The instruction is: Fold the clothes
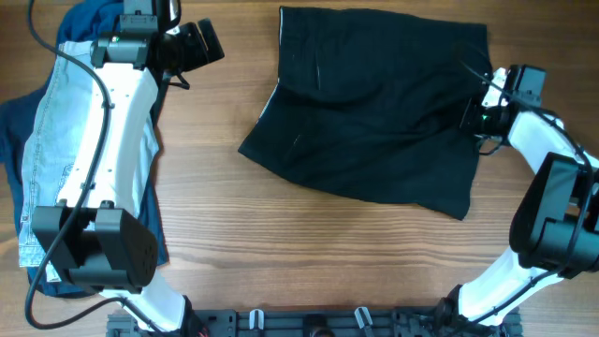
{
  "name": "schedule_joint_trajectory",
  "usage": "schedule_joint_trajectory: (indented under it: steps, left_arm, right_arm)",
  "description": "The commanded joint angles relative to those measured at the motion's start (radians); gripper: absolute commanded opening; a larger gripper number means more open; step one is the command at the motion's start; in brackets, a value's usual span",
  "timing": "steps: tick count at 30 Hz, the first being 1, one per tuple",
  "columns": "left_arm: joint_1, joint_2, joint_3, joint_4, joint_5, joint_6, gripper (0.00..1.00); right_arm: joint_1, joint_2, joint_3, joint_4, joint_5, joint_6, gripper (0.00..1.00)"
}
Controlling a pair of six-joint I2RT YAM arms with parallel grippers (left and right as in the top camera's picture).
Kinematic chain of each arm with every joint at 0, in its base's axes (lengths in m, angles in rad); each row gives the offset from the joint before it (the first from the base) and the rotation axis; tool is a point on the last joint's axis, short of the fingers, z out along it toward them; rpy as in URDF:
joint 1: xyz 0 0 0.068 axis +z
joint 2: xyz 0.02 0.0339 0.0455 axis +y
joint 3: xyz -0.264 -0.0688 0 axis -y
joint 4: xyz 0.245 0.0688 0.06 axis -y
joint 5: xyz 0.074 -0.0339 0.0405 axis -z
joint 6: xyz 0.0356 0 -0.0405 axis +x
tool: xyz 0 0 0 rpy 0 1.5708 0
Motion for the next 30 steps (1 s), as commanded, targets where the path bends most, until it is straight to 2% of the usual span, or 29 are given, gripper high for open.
schedule_joint_trajectory:
  steps: [1, 3, 6, 8, 10, 12, 14, 16, 19, 20, 21, 26, 27, 30]
  left_arm:
    - [0.0, 0.03, -0.005, -0.01, 0.125, 0.154, 1.0]
    - [0.0, 0.075, -0.018, -0.101, 0.144, 0.224, 0.99]
    - [0.0, 0.163, -0.021, -0.267, 0.164, 0.343, 0.97]
    - [-0.004, 0.245, -0.04, -0.348, 0.243, 0.446, 0.93]
    - [-0.023, 0.293, -0.063, -0.344, 0.283, 0.505, 0.88]
    - [-0.04, 0.307, -0.088, -0.304, 0.288, 0.524, 0.87]
    - [-0.065, 0.307, -0.135, -0.238, 0.362, 0.624, 0.85]
    - [-0.09, 0.307, -0.173, -0.195, 0.388, 0.658, 0.81]
    - [-0.115, 0.307, -0.229, -0.151, 0.387, 0.662, 0.6]
    - [-0.115, 0.307, -0.245, -0.147, 0.387, 0.661, 0.31]
    - [-0.114, 0.307, -0.25, -0.153, 0.382, 0.647, 0.05]
    - [-0.064, 0.307, -0.251, -0.195, 0.333, 0.391, 0.04]
    - [-0.042, 0.307, -0.251, -0.206, 0.331, 0.259, 0.04]
    - [0.01, 0.307, -0.254, -0.241, 0.257, -0.007, 0.04]
  right_arm:
    - [-0.001, -0.061, 0.127, -0.151, -0.113, -0.021, 1.0]
    - [0.0, -0.129, 0.217, -0.319, -0.17, -0.021, 1.0]
    - [0.0, -0.193, 0.226, -0.389, -0.229, -0.018, 1.0]
    - [0.0, -0.206, 0.226, -0.421, -0.235, -0.018, 1.0]
    - [0.0, -0.206, 0.226, -0.426, -0.235, -0.018, 1.0]
    - [0.0, -0.206, 0.226, -0.421, -0.235, -0.018, 1.0]
    - [0.0, -0.206, 0.226, -0.421, -0.235, -0.018, 1.0]
    - [0.0, -0.206, 0.226, -0.417, -0.235, -0.017, 1.0]
    - [0.0, -0.206, 0.226, -0.417, -0.235, -0.017, 1.0]
    - [0.0, -0.206, 0.226, -0.417, -0.235, -0.017, 1.0]
    - [0.0, -0.206, 0.226, -0.415, -0.235, -0.017, 1.0]
    - [0.0, -0.206, 0.226, -0.411, -0.235, 0.008, 1.0]
    - [0.0, -0.206, 0.226, -0.41, -0.235, 0.009, 1.0]
    - [0.0, -0.206, 0.226, -0.421, -0.235, 0.036, 1.0]
